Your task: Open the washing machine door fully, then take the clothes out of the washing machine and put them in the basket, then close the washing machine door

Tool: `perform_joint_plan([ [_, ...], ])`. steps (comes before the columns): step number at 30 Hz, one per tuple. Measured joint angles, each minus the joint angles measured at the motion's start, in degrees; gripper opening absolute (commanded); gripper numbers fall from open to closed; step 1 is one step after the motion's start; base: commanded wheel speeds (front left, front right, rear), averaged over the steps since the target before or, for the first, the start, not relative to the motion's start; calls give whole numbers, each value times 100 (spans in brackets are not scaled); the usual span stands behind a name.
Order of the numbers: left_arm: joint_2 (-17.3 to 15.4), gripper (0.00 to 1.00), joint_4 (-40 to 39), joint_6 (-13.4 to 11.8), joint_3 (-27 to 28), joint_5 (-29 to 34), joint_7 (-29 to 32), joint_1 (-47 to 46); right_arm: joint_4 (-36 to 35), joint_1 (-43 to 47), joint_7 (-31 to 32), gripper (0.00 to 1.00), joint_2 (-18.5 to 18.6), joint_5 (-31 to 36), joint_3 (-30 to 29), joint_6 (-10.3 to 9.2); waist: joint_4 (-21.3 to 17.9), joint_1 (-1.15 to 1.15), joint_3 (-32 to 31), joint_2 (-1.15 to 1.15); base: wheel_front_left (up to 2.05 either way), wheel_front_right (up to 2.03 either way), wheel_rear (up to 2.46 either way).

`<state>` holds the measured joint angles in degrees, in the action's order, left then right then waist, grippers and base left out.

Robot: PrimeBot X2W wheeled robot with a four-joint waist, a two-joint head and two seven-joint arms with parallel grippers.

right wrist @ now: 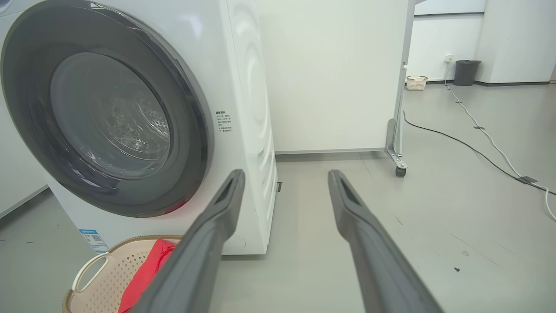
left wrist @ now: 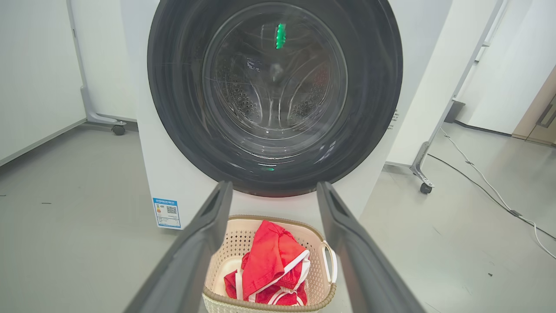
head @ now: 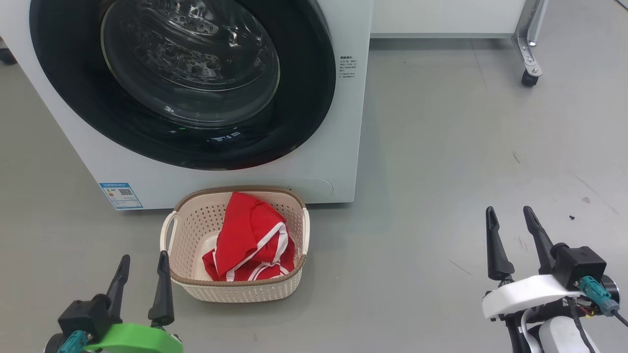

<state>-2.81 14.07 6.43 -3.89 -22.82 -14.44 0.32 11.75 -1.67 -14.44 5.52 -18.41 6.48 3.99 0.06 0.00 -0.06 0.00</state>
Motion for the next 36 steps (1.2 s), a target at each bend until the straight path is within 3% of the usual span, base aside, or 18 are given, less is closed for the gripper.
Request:
perform_joint_plan([
  [36,11,100,14,45,-58,-447,0,23,-2,2,0,100,-98,93,-155,100,-48,0,27,0,0,0,0],
])
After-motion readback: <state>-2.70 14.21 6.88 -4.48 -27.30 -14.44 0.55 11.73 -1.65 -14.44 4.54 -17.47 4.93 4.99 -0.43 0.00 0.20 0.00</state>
